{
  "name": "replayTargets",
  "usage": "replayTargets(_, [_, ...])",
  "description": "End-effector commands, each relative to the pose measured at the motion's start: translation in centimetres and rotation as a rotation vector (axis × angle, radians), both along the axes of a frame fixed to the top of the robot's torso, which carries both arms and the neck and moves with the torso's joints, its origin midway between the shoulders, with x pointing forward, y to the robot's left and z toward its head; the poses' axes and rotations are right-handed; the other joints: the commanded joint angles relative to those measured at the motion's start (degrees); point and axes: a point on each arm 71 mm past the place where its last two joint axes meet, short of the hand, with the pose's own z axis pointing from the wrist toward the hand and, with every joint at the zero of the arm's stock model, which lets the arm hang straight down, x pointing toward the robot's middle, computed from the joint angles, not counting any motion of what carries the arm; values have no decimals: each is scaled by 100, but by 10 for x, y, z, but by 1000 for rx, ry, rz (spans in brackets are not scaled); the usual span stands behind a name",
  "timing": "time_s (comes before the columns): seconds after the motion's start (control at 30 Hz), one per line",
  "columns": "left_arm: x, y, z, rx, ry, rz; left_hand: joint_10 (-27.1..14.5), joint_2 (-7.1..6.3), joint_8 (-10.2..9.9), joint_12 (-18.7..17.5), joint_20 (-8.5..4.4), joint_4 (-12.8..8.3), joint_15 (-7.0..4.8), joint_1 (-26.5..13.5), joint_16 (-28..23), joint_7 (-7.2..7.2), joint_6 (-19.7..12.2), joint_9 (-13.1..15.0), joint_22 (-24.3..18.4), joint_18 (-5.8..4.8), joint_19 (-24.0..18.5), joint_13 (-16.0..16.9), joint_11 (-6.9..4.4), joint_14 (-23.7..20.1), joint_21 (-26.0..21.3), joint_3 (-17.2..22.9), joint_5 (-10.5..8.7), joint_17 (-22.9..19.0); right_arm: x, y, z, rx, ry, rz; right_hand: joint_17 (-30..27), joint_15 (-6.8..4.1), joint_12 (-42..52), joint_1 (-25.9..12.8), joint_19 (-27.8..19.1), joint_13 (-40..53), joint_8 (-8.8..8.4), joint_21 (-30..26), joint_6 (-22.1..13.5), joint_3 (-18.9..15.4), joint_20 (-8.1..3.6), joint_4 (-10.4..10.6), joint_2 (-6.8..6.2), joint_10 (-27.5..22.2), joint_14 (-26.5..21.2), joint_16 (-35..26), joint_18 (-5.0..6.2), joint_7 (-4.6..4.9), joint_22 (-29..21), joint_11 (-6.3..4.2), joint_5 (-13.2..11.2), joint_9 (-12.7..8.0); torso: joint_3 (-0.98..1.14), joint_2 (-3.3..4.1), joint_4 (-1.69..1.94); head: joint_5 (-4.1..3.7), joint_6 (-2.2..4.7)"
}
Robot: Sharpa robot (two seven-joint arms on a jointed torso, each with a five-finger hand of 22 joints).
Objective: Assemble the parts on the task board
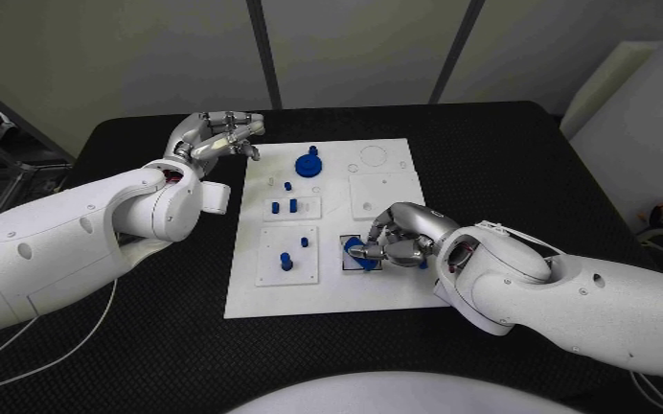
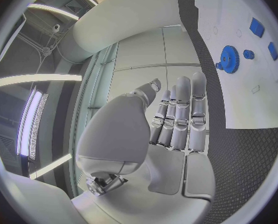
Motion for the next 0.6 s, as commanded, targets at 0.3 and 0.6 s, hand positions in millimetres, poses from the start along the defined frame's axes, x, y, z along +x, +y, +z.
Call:
replayTargets(0.3, [0, -1, 1, -5, -1, -10, -39, 51, 22, 38, -5, -12, 2, -11, -29, 2, -41, -5, -5, -18, 23, 5, 6, -45, -36, -32, -4, -5, 2, 3, 1, -11, -23, 2, 635, -1, -248, -956, -143, -149, -30, -161, -91, 195, -4, 19, -396, -121, 434, -135, -14, 58, -22, 33, -1484, 105, 2, 3, -3, 13, 27])
replayTargets(0.6, [0, -1, 1, -4, 0, -10, -39, 51, 22, 38, -5, -12, 2, -11, -29, 2, -41, -5, -5, -18, 23, 5, 6, -45, -36, -32, -4, -5, 1, 6, 3, -5, -36, 21, 639, -2, -238, -1061, -133, -114, -14, -161, -77, 362, -1, 12, -337, -98, 437, -138, -16, 52, -12, 27, -1453, 141, 2, 6, 5, 15, 25])
